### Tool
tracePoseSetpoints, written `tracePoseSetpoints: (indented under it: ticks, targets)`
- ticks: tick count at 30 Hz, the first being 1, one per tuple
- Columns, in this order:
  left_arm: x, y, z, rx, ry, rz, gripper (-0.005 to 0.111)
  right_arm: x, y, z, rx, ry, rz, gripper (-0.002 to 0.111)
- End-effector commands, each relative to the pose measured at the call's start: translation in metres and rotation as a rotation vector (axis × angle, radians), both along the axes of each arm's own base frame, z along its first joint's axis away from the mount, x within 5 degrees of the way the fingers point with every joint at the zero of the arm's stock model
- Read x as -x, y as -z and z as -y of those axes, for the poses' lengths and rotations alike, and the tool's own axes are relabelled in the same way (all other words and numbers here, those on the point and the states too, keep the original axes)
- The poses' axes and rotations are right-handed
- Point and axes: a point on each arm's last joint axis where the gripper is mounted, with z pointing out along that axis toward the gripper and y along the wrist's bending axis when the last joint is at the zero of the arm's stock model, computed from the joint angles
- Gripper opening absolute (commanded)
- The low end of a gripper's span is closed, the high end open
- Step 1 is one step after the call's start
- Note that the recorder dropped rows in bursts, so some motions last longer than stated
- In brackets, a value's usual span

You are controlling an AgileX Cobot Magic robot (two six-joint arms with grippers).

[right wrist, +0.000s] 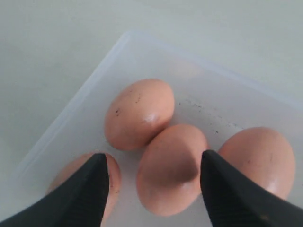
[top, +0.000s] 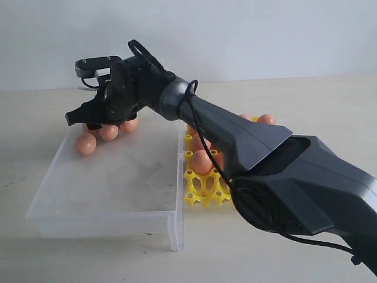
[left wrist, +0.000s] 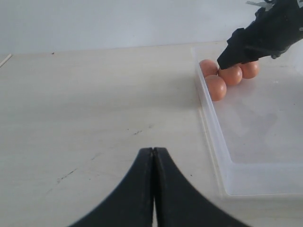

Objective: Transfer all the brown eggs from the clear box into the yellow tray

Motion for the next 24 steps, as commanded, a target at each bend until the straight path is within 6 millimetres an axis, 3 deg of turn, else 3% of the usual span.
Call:
tracePoseSetpoints:
  ticks: [1,10,12,17,24]
  targets:
    - [0.000,-0.002,0.000,-0.002,0.007,0.015,0.000,-0.007,0.008,0.004,0.026,0.003,0.045,0.057]
    - [0.000,-0.002,0.000,-0.002,0.007,0.015,0.000,-0.006,0.028,0.003,0.028,0.006,0.006,0.055]
    - [0.000,-0.002,0.000,-0.002,0.007,0.015,0.000,-0.007,0.026,0.004,0.037,0.005,0.018,0.045]
    - [0.000,-0.002,0.000,-0.002,0.007,0.015,0.000,-0.008,0.014,0.006,0.066,-0.014,0.069,0.000]
    - [0.000,-0.002,0.000,-0.002,0.007,0.015,0.000,0.000,-0.007,0.004,0.079,-0.110,0.047,0.000]
